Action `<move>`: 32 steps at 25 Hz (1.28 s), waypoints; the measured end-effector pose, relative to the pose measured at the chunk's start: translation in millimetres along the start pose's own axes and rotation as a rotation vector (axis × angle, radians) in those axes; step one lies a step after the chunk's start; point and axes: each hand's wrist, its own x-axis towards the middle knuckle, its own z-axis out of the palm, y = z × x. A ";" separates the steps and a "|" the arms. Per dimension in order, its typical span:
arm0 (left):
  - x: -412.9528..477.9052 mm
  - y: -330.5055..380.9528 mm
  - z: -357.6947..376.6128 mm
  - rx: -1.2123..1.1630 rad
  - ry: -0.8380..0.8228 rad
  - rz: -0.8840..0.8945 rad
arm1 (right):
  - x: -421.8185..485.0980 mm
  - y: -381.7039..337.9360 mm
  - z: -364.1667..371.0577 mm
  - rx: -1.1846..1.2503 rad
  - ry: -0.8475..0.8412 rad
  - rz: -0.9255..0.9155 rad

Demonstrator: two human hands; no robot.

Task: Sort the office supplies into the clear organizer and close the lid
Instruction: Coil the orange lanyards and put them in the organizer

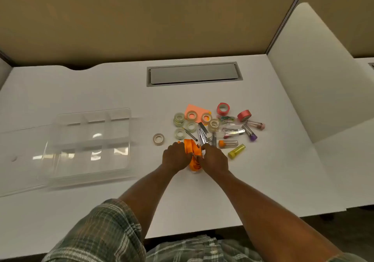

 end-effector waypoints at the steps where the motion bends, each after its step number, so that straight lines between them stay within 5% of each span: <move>1: 1.7 -0.6 -1.4 -0.024 -0.003 0.001 | 1.8 -2.1 -1.0 -0.012 -0.003 0.000; 6: 14.8 -8.4 -8.3 -0.149 0.014 -0.076 | 10.1 -8.4 -6.9 -0.102 -0.001 -0.026; 12: 34.1 -13.8 -20.5 -0.406 0.133 -0.171 | 24.2 -26.0 -72.4 0.336 0.045 -0.041; 21: 48.4 6.7 -62.0 -0.889 0.008 -0.137 | 22.8 -72.3 -191.8 0.810 0.152 -0.089; 26: 45.6 47.6 -109.1 -1.219 -0.253 0.104 | 23.9 -102.3 -235.5 1.133 0.195 -0.093; 32: 49.7 70.6 -130.1 -0.794 -0.259 0.370 | 35.3 -119.0 -293.3 1.566 0.234 -0.146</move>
